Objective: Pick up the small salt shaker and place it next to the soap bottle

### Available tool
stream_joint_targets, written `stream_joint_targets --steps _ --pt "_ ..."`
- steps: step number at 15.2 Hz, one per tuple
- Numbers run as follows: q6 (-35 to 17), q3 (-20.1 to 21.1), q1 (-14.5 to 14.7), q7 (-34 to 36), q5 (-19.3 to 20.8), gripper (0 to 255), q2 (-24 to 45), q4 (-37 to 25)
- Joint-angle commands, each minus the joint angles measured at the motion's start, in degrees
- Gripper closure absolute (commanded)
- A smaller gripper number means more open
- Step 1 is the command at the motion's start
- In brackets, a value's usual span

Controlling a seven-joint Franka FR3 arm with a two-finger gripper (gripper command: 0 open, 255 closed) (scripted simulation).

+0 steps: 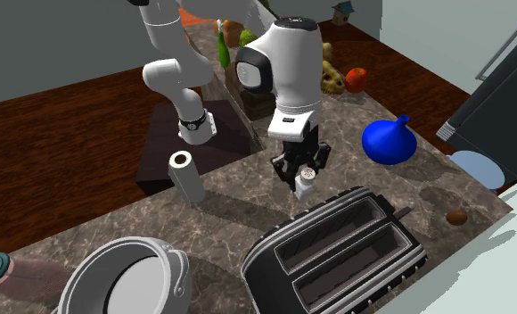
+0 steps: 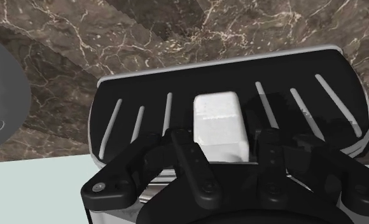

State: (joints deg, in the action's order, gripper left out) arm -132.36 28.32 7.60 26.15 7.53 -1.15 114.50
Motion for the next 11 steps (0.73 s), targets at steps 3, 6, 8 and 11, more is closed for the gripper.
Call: stream_joint_targets --steps 3,6,8,11 --pt "3.1 -0.1 0.0 -0.8 -0.8 255 -0.8 -2.4" --pt "5.3 -0.1 0.0 -1.3 -1.3 255 -1.2 -4.3" --pt "6.8 -0.1 0.0 -1.5 -1.5 255 -1.4 -5.6" --pt "9.0 -0.2 0.0 -1.9 -1.8 255 -1.5 -7.8"
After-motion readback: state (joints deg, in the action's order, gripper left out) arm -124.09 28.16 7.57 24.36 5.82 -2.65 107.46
